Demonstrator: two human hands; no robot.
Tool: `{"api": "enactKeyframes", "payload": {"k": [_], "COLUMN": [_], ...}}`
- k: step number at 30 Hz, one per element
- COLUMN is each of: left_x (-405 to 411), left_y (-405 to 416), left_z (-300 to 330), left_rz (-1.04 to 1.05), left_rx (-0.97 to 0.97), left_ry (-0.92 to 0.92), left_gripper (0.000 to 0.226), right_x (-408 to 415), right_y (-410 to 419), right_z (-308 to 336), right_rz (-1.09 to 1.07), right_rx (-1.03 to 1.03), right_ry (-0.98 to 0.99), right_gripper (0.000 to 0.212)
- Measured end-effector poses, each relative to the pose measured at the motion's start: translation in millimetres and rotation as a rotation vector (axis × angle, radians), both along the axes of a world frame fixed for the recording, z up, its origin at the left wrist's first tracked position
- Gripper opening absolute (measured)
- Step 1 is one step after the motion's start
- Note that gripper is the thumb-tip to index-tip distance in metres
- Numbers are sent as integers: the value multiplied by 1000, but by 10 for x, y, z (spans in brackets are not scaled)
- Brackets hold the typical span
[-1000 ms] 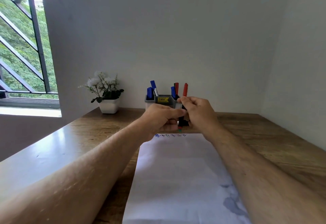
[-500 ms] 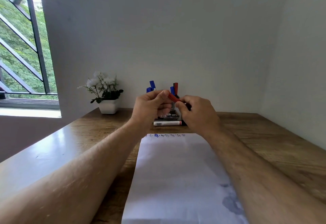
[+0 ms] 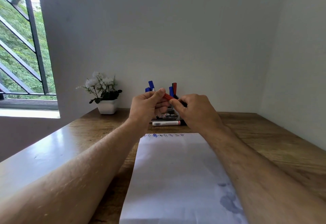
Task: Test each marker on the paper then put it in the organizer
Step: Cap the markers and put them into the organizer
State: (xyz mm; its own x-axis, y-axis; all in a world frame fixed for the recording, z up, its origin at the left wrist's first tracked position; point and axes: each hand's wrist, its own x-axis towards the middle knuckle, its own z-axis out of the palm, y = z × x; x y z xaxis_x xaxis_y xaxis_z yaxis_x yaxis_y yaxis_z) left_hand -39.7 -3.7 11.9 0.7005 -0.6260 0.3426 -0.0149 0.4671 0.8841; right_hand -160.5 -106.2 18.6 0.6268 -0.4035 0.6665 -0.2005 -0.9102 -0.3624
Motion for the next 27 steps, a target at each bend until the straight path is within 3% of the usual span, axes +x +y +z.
{"api": "enactKeyframes", "payload": {"k": [5, 12, 14, 16, 18, 21, 24, 27], "left_x": [15, -2, 27, 8, -49, -107, -145, -211], "left_y": [-17, -15, 5, 11, -2, -50, -63, -40], "left_z": [13, 46, 54, 47, 28, -6, -52, -120], "left_rz": [50, 117, 151, 146, 141, 134, 166, 110], "left_rx": [-30, -106, -83, -36, 60, 240, 486, 695], "left_ry": [17, 53, 45, 1, -85, -209, -565, -907], "left_gripper": [27, 20, 19, 13, 14, 18, 24, 13], "right_x": [-10, -67, -71, -69, -76, -111, -130, -158], "right_y": [-21, -166, -205, -232, -236, -232, -218, -199], "right_z": [9, -62, -67, -65, -74, -54, -48, -55], "right_rz": [-50, -41, -69, -7, 70, 169, 220, 140], "right_rx": [-6, 118, 227, 501, 738, 903, 1023, 968], "right_ry": [5, -49, -52, -115, -161, -212, -267, -245], "right_gripper": [52, 46, 29, 22, 34, 35, 30, 10]}}
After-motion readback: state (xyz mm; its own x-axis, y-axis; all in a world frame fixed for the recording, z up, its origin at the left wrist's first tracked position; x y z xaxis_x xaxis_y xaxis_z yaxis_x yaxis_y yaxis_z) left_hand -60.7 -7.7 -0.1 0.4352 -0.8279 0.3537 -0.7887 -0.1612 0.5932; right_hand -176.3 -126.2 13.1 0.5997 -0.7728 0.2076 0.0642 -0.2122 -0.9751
